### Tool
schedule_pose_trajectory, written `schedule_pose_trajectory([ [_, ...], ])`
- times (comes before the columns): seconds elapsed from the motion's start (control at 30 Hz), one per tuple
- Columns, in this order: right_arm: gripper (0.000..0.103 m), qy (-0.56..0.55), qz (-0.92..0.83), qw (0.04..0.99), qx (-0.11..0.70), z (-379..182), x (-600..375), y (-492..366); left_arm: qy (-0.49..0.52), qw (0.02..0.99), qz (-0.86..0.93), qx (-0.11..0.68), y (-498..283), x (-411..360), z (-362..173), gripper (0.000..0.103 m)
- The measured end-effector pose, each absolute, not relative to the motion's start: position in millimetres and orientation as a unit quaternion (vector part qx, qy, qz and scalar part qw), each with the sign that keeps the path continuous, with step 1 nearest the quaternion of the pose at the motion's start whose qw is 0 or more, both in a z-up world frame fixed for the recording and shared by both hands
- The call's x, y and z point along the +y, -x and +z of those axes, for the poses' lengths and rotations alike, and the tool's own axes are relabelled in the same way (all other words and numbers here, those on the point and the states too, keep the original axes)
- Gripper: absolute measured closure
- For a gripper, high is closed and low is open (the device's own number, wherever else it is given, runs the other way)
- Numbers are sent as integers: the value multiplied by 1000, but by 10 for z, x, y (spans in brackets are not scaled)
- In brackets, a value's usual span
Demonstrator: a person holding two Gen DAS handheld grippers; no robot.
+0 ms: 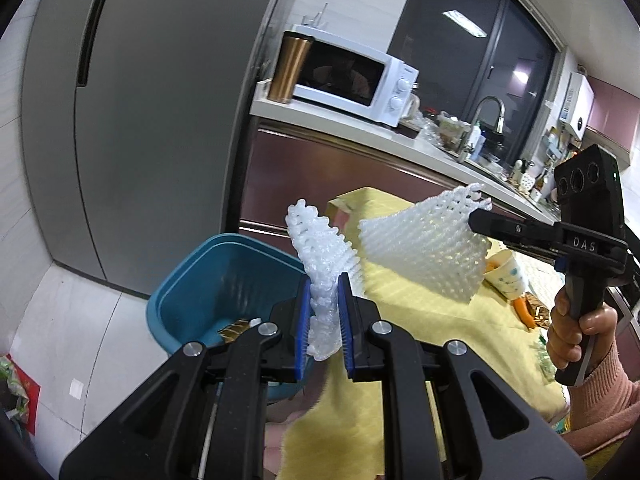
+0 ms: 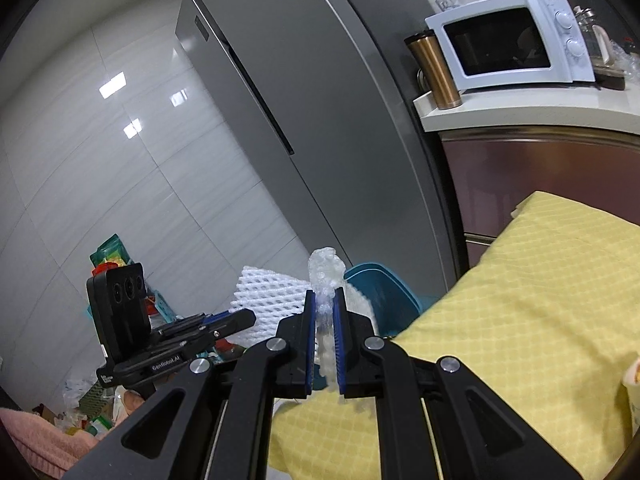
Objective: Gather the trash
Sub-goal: 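Carry the foam netting with both tools over the blue bin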
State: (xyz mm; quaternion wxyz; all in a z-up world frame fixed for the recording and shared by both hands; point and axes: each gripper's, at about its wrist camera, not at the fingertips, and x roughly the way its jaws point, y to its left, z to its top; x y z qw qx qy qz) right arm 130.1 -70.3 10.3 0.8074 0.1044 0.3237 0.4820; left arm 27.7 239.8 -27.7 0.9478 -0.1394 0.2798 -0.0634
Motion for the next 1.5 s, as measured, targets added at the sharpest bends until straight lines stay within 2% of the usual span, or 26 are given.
schedule_pose_trajectory([
  [1.5, 96, -63, 479, 776, 406, -358, 402, -1697, 152, 923, 16, 354, -748, 2619, -924, 89],
])
